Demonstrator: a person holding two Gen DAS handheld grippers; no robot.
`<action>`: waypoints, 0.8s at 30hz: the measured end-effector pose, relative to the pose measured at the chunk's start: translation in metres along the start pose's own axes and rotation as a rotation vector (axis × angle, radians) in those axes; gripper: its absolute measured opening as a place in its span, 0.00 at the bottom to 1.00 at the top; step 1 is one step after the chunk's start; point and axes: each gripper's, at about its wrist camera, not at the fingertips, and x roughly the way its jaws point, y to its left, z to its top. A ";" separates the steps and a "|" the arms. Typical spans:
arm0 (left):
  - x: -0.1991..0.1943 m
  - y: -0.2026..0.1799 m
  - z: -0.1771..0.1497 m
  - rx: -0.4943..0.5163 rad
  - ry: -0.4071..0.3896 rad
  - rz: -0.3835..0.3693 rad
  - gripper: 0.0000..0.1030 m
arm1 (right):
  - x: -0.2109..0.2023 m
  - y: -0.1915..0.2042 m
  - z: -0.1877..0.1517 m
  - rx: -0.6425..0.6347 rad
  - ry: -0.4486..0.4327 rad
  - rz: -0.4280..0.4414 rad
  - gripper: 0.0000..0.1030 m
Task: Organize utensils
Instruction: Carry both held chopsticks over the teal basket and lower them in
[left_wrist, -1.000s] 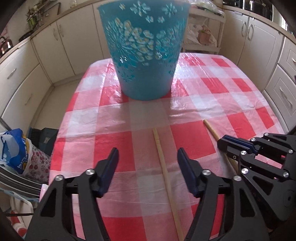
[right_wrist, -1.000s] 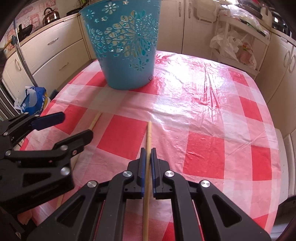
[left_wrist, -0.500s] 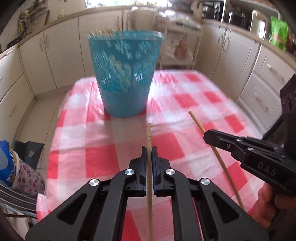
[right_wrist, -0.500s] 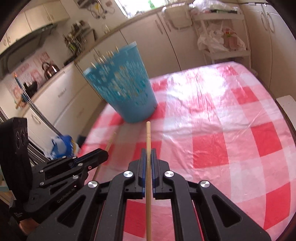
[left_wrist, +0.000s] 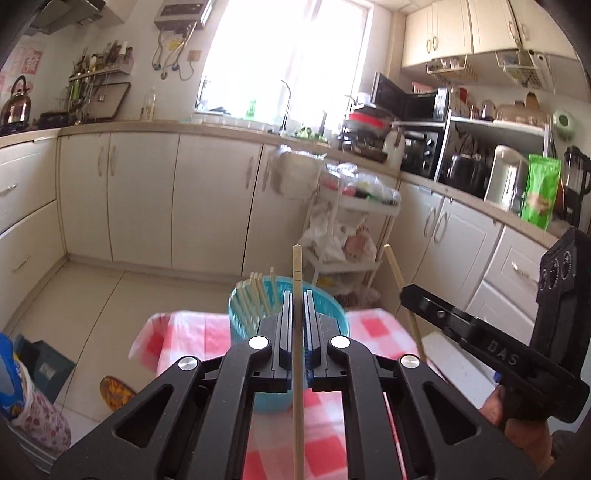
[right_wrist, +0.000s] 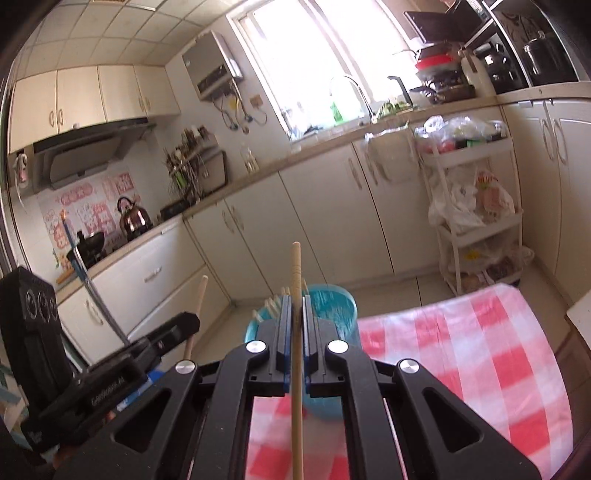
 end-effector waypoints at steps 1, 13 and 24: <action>0.002 0.000 0.007 -0.003 -0.019 -0.003 0.05 | 0.007 0.001 0.008 0.006 -0.015 -0.001 0.06; 0.062 0.013 0.065 -0.089 -0.240 0.024 0.05 | 0.095 0.007 0.066 0.028 -0.158 -0.014 0.06; 0.120 0.046 0.023 -0.191 -0.157 0.155 0.05 | 0.142 -0.011 0.022 -0.040 0.066 -0.091 0.16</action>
